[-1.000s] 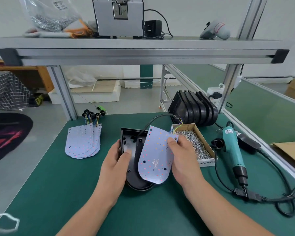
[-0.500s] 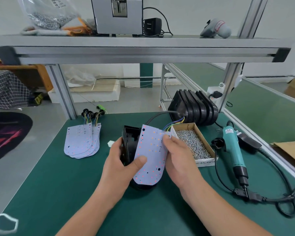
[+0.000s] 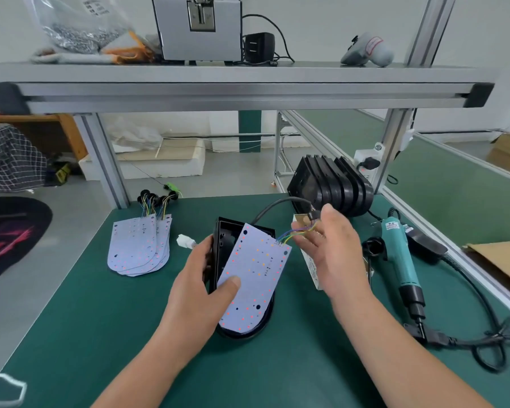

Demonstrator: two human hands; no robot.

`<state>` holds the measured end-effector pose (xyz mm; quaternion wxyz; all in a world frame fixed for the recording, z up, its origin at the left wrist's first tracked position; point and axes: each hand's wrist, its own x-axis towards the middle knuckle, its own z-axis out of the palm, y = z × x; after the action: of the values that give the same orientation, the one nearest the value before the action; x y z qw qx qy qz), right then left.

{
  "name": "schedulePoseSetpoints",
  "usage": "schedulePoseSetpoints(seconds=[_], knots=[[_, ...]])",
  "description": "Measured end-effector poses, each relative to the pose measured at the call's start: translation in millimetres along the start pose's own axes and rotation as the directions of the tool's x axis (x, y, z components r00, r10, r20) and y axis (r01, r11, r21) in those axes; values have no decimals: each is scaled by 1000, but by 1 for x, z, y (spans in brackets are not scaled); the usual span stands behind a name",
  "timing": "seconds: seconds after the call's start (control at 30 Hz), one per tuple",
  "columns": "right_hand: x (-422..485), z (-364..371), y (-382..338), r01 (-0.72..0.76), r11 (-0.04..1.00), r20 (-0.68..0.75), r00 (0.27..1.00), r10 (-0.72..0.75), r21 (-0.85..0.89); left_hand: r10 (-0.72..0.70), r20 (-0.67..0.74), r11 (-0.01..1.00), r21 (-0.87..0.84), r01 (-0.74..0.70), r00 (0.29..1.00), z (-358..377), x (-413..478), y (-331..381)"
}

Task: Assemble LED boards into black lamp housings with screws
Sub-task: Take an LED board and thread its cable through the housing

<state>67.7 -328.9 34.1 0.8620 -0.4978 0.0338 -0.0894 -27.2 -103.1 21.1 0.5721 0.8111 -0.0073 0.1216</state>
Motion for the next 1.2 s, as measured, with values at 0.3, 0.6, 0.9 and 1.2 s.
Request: schedulePoseSetpoints(seconds=[0.3, 0.6, 0.9, 1.2], knots=[[7, -7, -8, 247, 884, 52, 968, -246, -397, -14, 32, 989, 149, 9, 999, -2, 1, 7], [4, -12, -23, 356, 564, 170, 919, -355, -745, -116, -11, 913, 392, 111, 993, -5, 9, -3], [0, -9, -21, 317, 591, 180, 943, -280, -741, 22, -129, 760, 647, 67, 991, 4, 8, -10], [2, -12, -23, 344, 672, 148, 931, -333, -656, 133, -149, 610, 791, 38, 980, 6, 12, -13]])
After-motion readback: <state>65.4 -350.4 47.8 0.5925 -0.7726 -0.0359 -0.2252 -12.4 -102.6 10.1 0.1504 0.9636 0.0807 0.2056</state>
